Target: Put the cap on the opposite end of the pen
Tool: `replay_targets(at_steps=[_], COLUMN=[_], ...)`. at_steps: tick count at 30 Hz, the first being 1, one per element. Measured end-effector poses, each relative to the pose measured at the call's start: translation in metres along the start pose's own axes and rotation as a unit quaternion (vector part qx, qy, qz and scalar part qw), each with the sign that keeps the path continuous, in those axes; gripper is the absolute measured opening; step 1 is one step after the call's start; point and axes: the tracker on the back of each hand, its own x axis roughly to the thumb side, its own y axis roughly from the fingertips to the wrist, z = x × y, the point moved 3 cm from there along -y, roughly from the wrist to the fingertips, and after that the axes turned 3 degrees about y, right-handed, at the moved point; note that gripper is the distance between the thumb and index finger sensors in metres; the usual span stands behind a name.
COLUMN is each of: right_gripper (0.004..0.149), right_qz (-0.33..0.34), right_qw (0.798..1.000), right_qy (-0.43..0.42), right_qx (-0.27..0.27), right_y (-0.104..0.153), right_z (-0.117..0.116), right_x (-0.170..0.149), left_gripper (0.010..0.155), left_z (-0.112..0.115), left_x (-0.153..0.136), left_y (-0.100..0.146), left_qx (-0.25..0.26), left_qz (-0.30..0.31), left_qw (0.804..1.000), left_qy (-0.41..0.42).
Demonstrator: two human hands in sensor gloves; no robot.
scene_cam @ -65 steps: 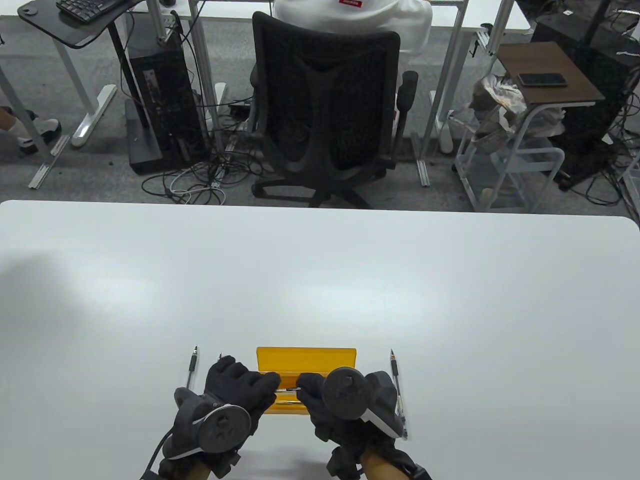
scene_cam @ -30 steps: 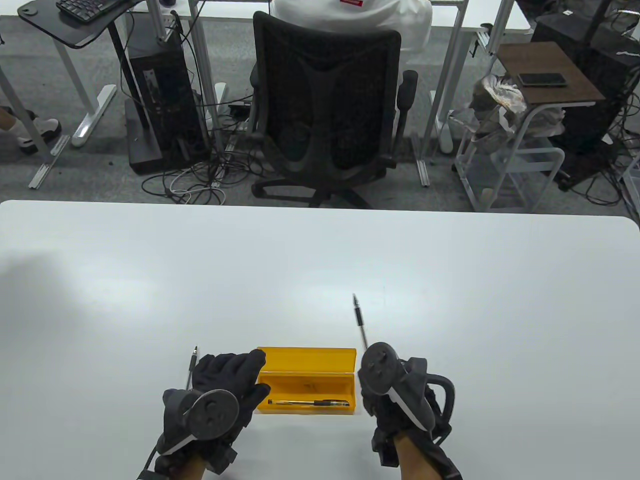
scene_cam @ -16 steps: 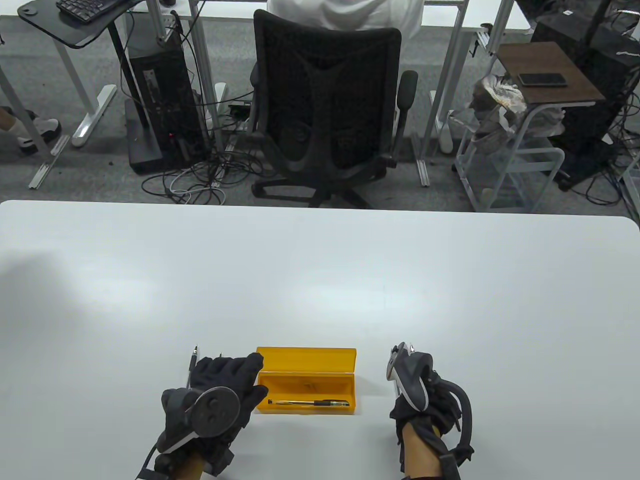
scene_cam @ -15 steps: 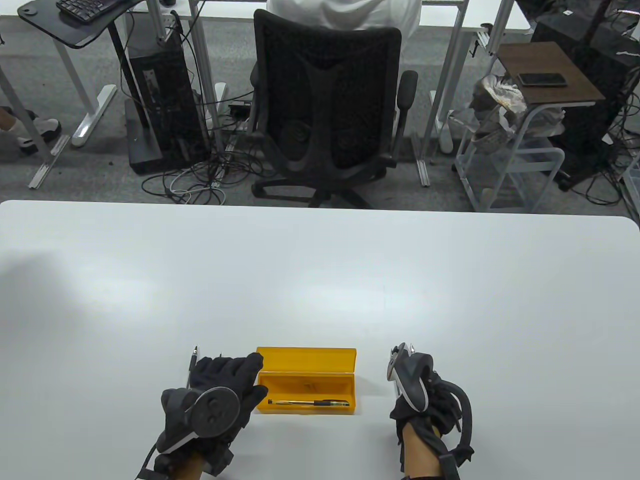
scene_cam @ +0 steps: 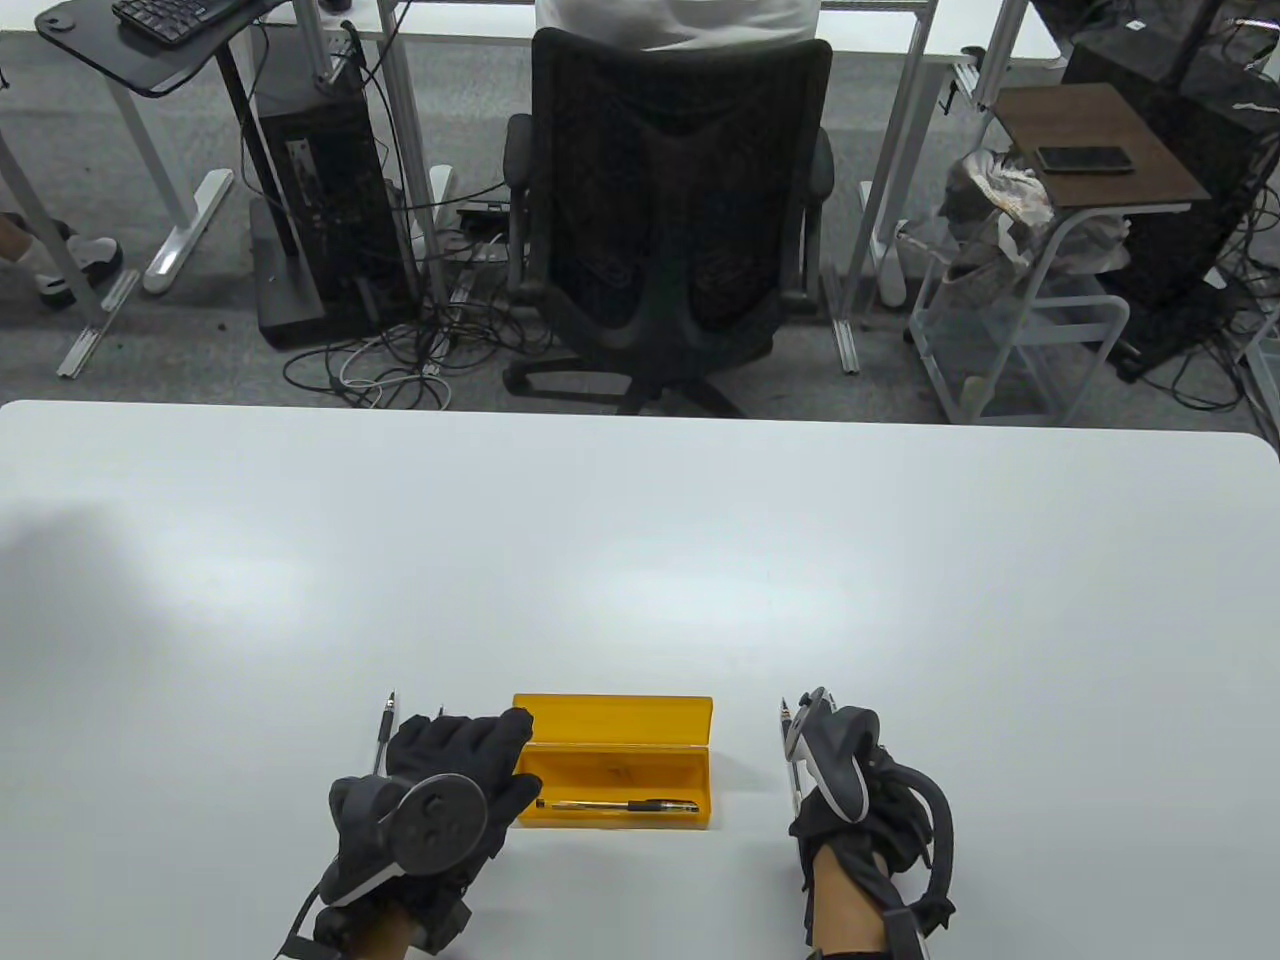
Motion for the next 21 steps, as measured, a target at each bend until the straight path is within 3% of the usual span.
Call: replay_targets(at_steps=[9, 16, 19, 21], right_gripper=[0.065, 0.066, 0.072, 0.071], right_qz=[0.012, 0.015, 0.022, 0.021], right_qw=[1.0, 1.0, 0.999, 0.999], right_qy=[-0.012, -0.011, -0.024, -0.034], right_qx=[0.013, 0.017, 0.042, 0.01], right_y=[0.0, 0.001, 0.002, 0.009], right_z=[-0.002, 0.0, 0.004, 0.018], right_x=[-0.001, -0.002, -0.003, -0.005], left_gripper=[0.065, 0.065, 0.065, 0.065], left_z=[0.008, 0.032, 0.041, 0.046], left_x=[-0.001, 0.004, 0.004, 0.003], left_y=[-0.005, -0.018, -0.022, -0.024], left_qx=[-0.018, -0.067, -0.086, -0.099], left_qz=[-0.016, -0.026, -0.032, -0.036], left_qw=[0.999, 0.994, 0.991, 0.989], left_qy=[-0.023, -0.085, -0.096, -0.104])
